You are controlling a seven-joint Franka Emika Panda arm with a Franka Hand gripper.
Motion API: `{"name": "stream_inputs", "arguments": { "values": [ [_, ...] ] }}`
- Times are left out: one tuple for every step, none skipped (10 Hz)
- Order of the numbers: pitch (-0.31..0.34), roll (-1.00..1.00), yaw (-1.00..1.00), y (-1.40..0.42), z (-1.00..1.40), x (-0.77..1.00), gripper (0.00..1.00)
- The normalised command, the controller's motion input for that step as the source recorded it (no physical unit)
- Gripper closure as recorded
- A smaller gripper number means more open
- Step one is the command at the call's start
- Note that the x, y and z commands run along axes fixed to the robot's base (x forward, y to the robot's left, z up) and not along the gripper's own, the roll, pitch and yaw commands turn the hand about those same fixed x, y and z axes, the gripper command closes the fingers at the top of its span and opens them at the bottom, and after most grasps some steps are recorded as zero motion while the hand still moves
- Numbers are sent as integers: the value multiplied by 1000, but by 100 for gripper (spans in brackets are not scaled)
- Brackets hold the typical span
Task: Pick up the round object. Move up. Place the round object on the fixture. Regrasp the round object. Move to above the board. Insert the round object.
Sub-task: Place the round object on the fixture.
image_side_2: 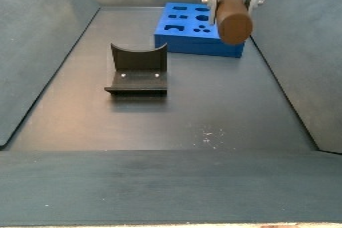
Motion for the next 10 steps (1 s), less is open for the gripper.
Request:
{"name": "stream_inputs", "arguments": {
  "values": [
    [-198, 370, 50, -1000, 482, 800, 100],
    [-66, 336, 40, -1000, 460, 783, 100],
    [13, 303, 35, -1000, 449, 775, 100],
    [125, 227, 33, -1000, 432, 783, 100],
    [169, 188, 32, -1000, 423, 816, 100],
    [214, 182, 38, -1000, 399, 895, 100],
    [224, 186, 41, -1000, 377, 998, 100],
    [242, 192, 46, -752, 254, 927, 100],
    [243, 195, 48, -601, 184, 870, 100],
    [244, 202, 49, -311, 93, 766, 100]
  ]
}}
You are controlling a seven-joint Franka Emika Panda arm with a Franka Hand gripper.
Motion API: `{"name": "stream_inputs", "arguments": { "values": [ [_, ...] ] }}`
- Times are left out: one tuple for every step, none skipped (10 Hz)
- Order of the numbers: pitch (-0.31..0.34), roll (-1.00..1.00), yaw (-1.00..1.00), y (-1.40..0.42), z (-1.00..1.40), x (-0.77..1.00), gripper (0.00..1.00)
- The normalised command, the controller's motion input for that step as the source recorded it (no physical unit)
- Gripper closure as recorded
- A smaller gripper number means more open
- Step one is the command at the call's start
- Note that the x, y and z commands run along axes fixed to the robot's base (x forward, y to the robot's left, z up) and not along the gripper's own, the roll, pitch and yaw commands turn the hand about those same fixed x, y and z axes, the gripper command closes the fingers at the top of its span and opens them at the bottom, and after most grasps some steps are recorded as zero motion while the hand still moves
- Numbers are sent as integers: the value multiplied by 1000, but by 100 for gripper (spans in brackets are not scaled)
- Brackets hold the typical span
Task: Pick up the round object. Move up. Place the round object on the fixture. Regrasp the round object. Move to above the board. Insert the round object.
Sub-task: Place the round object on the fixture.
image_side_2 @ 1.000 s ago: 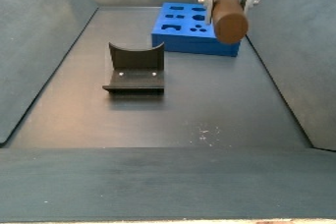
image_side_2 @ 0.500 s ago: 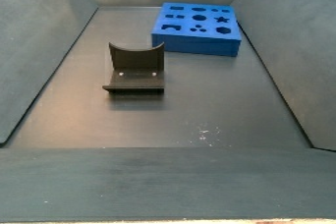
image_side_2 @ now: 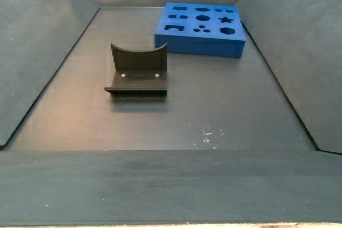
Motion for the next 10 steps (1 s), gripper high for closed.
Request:
{"name": "stream_inputs", "arguments": {
  "values": [
    [243, 191, 51, -130, 62, 699, 100],
    [250, 156, 45, -76, 41, 628, 100],
    [259, 161, 48, -64, 38, 554, 100],
    [274, 167, 54, -44, 27, 456, 100],
    [162, -1000, 185, 1000, -703, 387, 100],
    [151, -1000, 172, 1000, -700, 359, 100],
    [139, -1000, 139, 1000, -661, 364, 100],
    [138, -1000, 128, 1000, -618, 358, 100],
    [149, -1000, 112, 1000, -510, 344, 100],
    [157, -1000, 97, 934, -427, 307, 100]
  ]
}}
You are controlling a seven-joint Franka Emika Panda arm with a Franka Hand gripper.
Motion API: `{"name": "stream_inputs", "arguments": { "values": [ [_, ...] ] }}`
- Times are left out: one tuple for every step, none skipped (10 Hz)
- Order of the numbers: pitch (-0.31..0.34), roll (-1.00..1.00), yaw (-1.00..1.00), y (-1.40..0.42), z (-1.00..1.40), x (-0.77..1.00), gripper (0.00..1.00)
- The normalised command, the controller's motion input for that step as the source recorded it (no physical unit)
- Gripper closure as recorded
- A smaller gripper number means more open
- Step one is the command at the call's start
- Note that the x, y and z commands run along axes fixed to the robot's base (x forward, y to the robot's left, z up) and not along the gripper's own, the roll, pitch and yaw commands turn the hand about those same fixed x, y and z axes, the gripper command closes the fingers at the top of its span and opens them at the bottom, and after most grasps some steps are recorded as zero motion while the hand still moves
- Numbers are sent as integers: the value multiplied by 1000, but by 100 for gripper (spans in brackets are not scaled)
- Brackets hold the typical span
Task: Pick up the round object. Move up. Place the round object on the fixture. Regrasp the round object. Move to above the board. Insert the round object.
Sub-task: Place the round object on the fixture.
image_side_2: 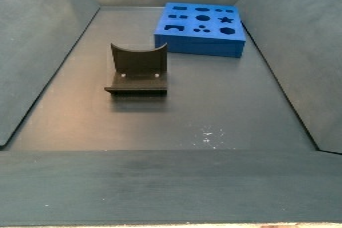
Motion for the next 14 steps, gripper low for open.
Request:
{"name": "stream_inputs", "arguments": {
  "values": [
    [170, -1000, 73, 684, -247, 205, 100],
    [190, -1000, 56, 507, -130, 133, 100],
    [223, -1000, 32, 279, -56, 99, 100],
    [239, -1000, 18, 169, -48, 101, 100],
    [276, -1000, -12, 67, -42, 107, 100],
    [301, -1000, -43, 54, -27, 100, 100],
    [325, -1000, -82, 56, -16, 92, 100],
    [354, -1000, -137, 54, -20, 93, 100],
    [343, -912, -125, 56, -22, 94, 100],
    [288, -731, -133, 56, -14, 95, 100],
    [223, -520, -145, 50, -16, 91, 100],
    [168, -431, -149, 46, -14, 85, 100],
    [138, -396, -150, 49, -13, 79, 100],
    [99, -351, -143, 54, -18, 80, 100]
  ]
}}
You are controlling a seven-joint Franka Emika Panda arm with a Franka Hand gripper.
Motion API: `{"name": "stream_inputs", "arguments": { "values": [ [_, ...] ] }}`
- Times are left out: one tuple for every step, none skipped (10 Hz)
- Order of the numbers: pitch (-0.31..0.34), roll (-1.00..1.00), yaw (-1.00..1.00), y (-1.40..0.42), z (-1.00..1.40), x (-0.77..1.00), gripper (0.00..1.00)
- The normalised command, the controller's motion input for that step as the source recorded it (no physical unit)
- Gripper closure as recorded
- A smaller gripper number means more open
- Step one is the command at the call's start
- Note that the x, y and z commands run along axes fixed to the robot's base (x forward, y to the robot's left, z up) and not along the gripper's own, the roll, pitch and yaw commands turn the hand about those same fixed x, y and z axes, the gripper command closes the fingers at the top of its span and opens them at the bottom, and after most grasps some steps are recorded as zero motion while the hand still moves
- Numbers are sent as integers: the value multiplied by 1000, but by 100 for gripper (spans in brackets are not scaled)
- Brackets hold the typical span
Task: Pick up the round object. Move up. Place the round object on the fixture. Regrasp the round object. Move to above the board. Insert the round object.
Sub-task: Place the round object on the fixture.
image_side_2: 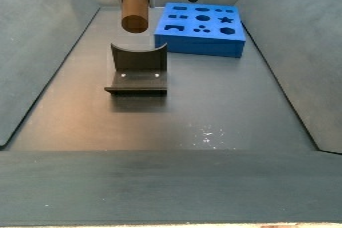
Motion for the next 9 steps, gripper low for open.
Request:
{"name": "stream_inputs", "arguments": {
  "values": [
    [96, -340, -136, 55, -18, 83, 100],
    [21, -1000, -121, 82, -1000, 127, 100],
    [19, -1000, -119, 83, -1000, 130, 100],
    [38, -1000, -119, 92, -1000, 137, 100],
    [54, -1000, -119, 89, -1000, 144, 100],
    [79, -1000, -123, 99, -1000, 158, 100],
    [89, -1000, -130, 109, -1000, 168, 100],
    [101, -1000, -140, 115, -1000, 175, 100],
    [114, -1000, -157, 122, -1000, 189, 100]
  ]
}}
